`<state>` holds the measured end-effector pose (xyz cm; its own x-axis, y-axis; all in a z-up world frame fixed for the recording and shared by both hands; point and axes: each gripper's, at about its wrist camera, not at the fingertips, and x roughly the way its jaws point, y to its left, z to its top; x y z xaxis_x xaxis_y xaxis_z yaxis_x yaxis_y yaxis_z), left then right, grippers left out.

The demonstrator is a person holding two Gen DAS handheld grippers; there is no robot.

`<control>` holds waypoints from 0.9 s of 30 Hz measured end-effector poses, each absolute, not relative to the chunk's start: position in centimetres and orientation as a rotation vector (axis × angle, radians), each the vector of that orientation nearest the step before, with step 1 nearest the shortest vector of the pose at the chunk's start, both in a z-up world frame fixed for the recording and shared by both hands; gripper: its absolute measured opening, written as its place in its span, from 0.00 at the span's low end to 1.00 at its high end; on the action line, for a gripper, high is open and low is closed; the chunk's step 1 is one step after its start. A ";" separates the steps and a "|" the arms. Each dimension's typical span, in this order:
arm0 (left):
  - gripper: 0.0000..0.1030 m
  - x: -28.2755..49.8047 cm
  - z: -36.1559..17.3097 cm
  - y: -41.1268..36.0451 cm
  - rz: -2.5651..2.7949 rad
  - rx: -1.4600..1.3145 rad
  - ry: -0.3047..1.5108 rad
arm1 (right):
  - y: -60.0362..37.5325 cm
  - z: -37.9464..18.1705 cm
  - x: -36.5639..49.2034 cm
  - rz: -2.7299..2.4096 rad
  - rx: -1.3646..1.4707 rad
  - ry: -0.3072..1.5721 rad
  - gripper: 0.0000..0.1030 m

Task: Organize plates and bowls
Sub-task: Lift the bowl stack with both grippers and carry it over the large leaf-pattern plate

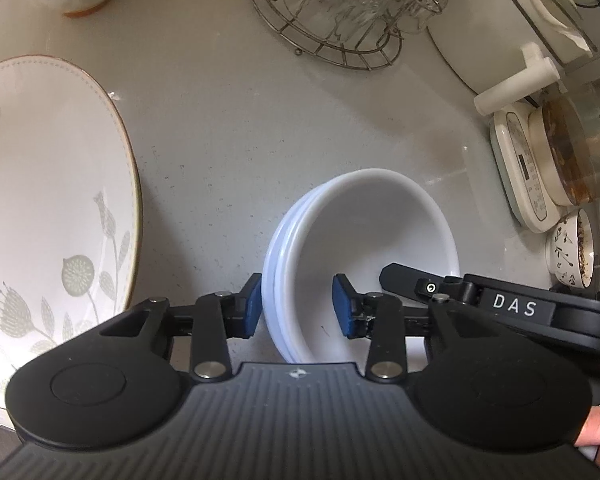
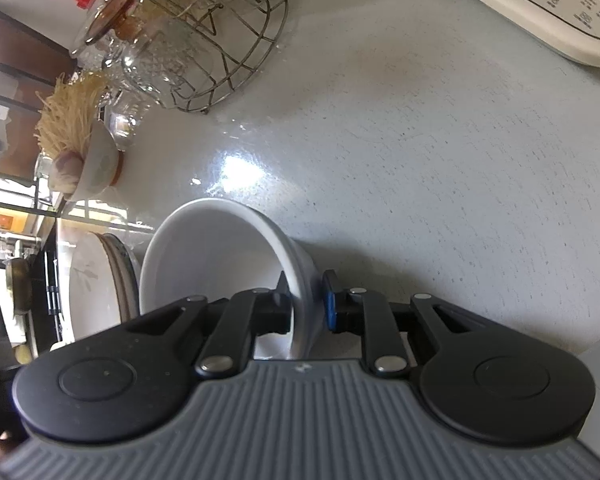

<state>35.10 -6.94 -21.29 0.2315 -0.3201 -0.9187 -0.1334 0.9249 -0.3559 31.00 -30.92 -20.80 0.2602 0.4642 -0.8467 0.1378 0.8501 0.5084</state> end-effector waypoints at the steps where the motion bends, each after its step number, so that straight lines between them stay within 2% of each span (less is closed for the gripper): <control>1: 0.41 35.1 -21.3 -6.9 -0.134 -0.409 1.340 | -30.8 -20.7 31.0 0.237 0.539 1.306 0.19; 17: 0.41 34.6 -18.9 -5.7 -0.157 -0.451 1.280 | -30.2 -18.4 31.2 0.257 0.510 1.261 0.19; 27: 0.41 33.7 -15.2 -4.0 -0.174 -0.473 1.196 | -29.0 -15.1 31.4 0.274 0.500 1.192 0.19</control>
